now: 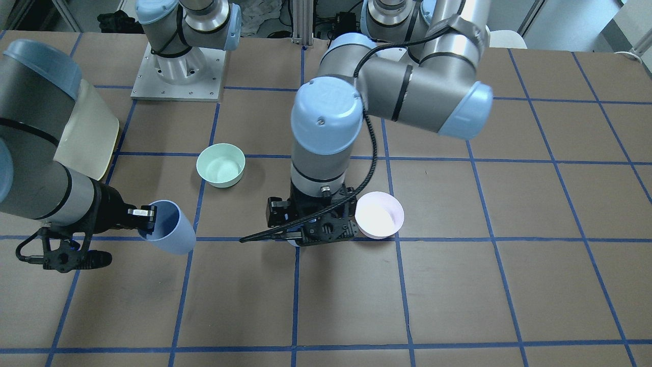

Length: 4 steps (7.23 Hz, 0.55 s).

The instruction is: Stack blue cups with both arms

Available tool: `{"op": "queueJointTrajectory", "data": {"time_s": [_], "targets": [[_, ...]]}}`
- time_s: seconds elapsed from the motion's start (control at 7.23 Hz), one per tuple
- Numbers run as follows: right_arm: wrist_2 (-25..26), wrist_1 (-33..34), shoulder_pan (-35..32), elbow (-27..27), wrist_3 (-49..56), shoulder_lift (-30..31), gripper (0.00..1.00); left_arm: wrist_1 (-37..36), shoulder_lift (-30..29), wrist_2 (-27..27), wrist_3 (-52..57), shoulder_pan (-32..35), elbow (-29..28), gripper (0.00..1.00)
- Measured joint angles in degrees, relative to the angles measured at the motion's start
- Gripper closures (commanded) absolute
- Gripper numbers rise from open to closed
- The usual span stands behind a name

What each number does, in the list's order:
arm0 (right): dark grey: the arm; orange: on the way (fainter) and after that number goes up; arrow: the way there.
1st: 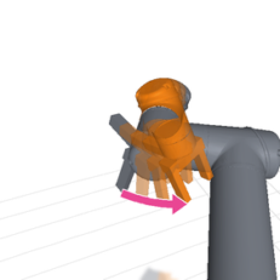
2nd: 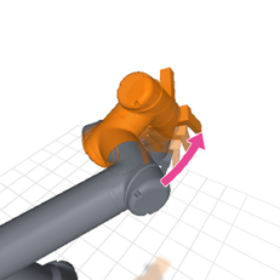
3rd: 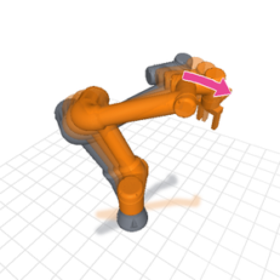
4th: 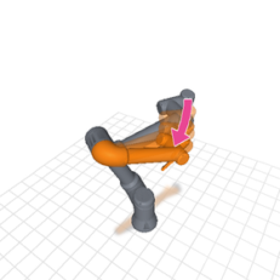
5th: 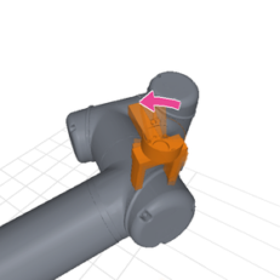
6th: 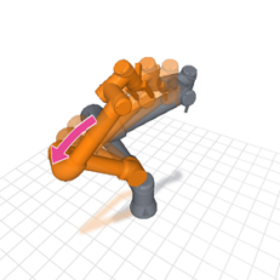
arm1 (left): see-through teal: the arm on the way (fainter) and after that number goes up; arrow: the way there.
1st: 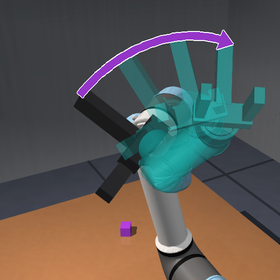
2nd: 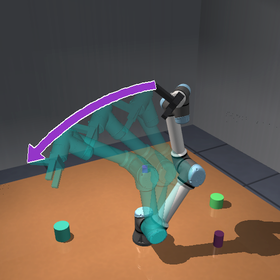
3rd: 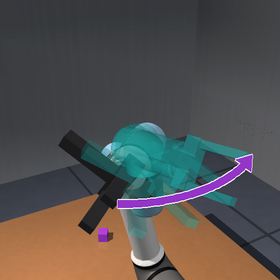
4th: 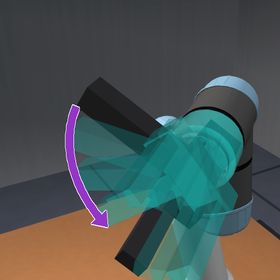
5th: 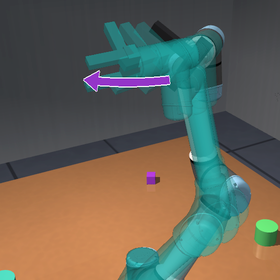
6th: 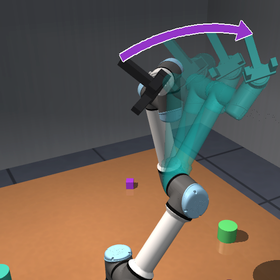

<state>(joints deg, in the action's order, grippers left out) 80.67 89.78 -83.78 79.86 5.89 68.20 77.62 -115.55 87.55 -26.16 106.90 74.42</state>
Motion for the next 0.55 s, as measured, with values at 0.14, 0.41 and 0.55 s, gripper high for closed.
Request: {"op": "queueJointTrajectory", "data": {"time_s": [0.14,0.41,0.55], "targets": [[-1.4,-0.4,-1.8,0.0,-3.4,1.1,1.0,5.5,3.1,0.0,4.9,-2.6,-1.7,0.0],[-2.1,1.0,-8.4,-0.2,-12.8,2.4,1.0,11.5,10.8,0.2,9.4,-5.9,-2.3,0.0],[-1.8,2.5,-12.1,-0.3,-17.3,2.9,1.0,12.5,14.0,1.1,10.8,-7.2,-0.2,0.0]]}}
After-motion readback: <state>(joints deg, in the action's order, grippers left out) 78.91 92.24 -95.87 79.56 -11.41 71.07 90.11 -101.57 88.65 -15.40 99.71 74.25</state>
